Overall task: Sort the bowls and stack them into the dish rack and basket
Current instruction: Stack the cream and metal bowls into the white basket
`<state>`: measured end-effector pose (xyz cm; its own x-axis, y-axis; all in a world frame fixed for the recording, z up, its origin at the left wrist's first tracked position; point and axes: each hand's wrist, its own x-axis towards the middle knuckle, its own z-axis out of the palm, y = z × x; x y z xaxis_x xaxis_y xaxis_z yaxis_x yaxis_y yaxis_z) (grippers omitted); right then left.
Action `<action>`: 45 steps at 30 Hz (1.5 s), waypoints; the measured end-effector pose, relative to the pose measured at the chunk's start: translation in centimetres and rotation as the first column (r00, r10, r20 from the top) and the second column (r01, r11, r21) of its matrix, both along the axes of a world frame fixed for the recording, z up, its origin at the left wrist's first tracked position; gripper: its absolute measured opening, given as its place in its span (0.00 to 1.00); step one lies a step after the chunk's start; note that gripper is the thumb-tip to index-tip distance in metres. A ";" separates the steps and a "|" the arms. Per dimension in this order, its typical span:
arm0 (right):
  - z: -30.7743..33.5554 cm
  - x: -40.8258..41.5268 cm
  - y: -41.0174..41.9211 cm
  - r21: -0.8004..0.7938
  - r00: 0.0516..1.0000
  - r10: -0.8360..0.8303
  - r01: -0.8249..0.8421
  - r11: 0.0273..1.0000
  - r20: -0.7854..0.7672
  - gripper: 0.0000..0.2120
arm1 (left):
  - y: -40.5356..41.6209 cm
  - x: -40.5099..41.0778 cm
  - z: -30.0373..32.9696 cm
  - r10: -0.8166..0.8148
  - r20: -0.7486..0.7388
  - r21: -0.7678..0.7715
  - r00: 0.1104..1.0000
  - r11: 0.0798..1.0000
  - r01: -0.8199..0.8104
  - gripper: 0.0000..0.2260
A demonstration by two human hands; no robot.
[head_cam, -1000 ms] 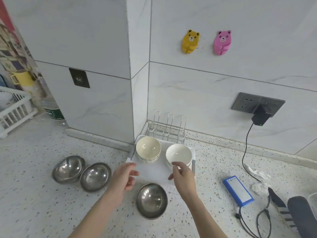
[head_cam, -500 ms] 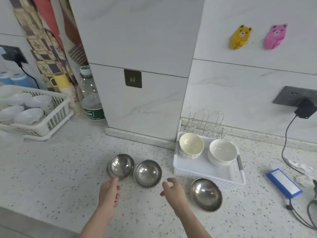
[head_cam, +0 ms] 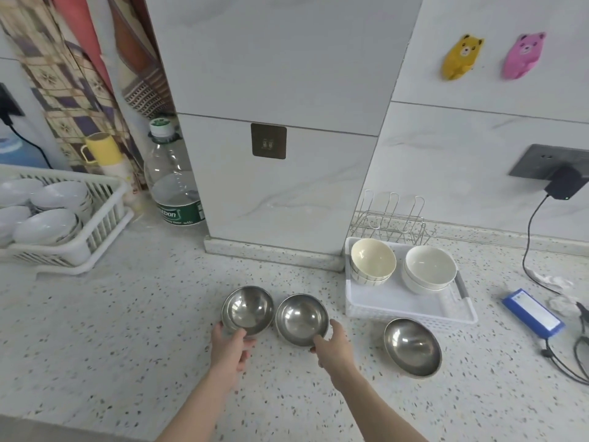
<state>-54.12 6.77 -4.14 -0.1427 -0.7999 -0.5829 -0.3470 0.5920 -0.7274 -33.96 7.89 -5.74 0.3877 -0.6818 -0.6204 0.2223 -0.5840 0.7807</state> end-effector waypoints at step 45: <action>8.6 -26.7 -3.8 -0.363 0.950 -0.308 0.271 0.891 -0.047 0.25 | -6.2 -21.2 7.2 -0.320 0.042 -0.289 0.947 0.903 0.318 0.33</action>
